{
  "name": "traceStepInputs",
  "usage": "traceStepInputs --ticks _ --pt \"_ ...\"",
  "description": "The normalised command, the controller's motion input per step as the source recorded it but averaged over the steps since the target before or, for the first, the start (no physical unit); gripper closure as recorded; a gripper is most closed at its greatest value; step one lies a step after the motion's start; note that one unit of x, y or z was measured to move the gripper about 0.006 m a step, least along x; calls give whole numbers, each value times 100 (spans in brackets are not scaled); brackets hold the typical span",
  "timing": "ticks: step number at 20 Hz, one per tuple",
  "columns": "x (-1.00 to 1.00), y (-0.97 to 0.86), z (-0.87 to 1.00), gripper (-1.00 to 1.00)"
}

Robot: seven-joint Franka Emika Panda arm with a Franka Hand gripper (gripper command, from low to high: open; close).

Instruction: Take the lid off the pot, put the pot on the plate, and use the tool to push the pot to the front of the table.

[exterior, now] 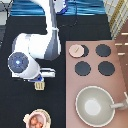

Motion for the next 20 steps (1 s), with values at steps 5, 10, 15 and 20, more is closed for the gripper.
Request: traceStepInputs --ticks 5,10,15,20 --pt "-100 3 -43 100" --pt "-100 2 -49 100" --pt "-100 10 -32 -100" --pt "-100 16 26 -100"
